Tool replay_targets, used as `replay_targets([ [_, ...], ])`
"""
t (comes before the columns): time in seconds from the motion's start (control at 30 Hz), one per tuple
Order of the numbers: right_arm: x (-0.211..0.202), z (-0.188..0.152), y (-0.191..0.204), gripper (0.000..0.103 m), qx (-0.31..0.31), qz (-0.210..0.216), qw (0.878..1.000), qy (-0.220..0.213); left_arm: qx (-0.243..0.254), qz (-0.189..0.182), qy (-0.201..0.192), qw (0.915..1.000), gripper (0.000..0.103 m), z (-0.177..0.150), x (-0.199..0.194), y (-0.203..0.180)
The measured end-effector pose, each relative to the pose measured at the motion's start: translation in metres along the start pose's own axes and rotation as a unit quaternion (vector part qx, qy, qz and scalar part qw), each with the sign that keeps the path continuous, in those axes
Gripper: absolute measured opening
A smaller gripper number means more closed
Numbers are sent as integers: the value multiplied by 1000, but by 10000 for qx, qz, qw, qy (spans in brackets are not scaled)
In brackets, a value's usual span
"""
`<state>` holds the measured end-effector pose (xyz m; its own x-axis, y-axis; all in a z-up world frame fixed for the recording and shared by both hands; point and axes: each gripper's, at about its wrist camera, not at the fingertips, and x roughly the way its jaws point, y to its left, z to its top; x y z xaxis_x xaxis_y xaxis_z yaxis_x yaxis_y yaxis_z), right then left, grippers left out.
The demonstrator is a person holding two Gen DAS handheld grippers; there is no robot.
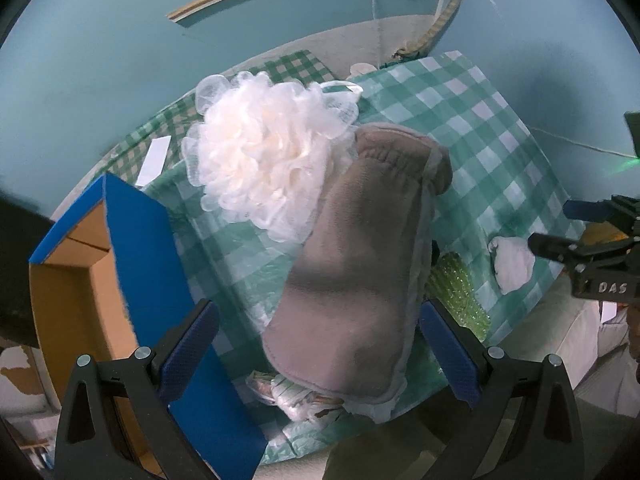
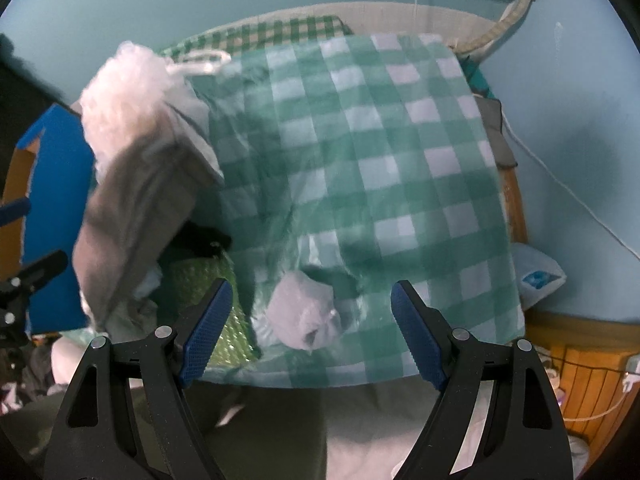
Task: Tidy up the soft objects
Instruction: 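Lower the right gripper onto the grey sock and close on it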
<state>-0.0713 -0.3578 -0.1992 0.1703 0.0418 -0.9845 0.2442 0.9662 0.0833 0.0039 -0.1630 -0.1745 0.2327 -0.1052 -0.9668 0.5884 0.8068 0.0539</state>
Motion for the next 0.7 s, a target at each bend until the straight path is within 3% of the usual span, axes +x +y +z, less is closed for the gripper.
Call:
replay_targets([
  [0.5, 61, -8, 6, 83, -290, -105, 9982, 506, 243, -51, 225, 9994, 101, -8, 25, -17],
  [0.7, 78, -7, 12, 74, -372, -34, 9974, 611, 186, -35, 323, 9993, 101, -7, 34, -20],
])
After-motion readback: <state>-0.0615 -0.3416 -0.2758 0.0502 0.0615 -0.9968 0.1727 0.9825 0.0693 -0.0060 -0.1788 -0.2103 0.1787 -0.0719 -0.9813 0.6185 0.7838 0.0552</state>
